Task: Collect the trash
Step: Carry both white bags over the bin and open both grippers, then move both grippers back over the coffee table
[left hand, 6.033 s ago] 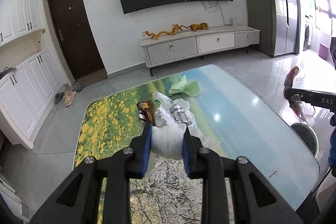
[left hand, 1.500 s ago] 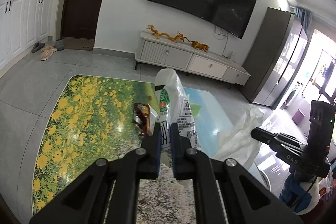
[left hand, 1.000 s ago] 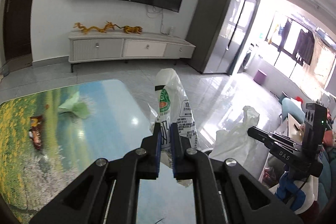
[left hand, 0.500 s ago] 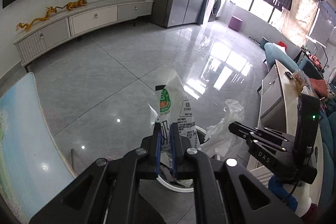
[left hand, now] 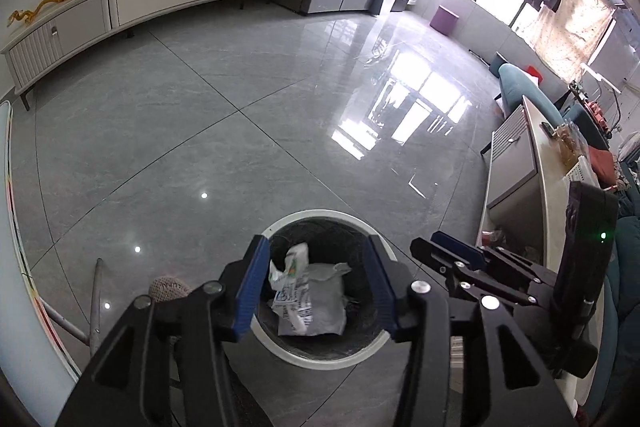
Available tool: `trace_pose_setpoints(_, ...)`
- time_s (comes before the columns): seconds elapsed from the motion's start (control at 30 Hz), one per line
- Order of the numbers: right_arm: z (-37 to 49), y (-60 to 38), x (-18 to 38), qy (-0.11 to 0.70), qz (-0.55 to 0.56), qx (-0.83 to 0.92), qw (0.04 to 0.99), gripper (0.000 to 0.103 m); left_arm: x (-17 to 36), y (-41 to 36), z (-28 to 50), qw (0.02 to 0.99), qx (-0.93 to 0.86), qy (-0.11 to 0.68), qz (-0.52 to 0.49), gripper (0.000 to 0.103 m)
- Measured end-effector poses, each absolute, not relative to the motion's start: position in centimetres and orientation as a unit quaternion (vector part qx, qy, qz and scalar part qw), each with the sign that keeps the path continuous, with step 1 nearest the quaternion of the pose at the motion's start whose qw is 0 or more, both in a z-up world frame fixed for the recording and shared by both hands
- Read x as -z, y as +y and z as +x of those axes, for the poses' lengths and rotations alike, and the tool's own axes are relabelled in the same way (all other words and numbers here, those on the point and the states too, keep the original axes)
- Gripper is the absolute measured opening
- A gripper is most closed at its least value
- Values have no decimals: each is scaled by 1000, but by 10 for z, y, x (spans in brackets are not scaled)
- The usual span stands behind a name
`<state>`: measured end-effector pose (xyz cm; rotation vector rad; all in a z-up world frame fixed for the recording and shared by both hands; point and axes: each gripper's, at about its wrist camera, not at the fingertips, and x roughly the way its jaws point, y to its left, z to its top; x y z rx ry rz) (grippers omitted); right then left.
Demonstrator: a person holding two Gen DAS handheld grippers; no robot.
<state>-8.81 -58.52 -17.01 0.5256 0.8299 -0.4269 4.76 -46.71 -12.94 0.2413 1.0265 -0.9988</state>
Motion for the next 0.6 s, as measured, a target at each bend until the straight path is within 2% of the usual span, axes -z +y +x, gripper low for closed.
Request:
trace_pose_setpoints(0.17, -90, -576, 154, 382, 246, 196, 869, 27, 109, -435, 51, 776, 433, 447, 101, 47)
trace_pose_setpoints(0.4, -88, -540, 109, 339, 215, 174, 899, 29, 54, -352, 46, 871, 333, 342, 120, 47)
trace_pose_setpoints(0.47, -83, -526, 96, 328, 206, 162, 908, 38, 41, -324, 44, 891, 298, 321, 119, 48)
trace_pose_setpoints(0.5, -81, -518, 90, 322, 199, 157, 912, 49, 34, -309, 43, 900, 280, 314, 117, 52)
trace_pose_setpoints(0.53, -79, -509, 83, 316, 191, 151, 917, 53, 28, -295, 42, 907, 265, 306, 115, 54)
trace_pose_setpoints(0.6, -74, -490, 72, 306, 177, 132, 926, 53, 17, -264, 39, 924, 231, 286, 109, 57)
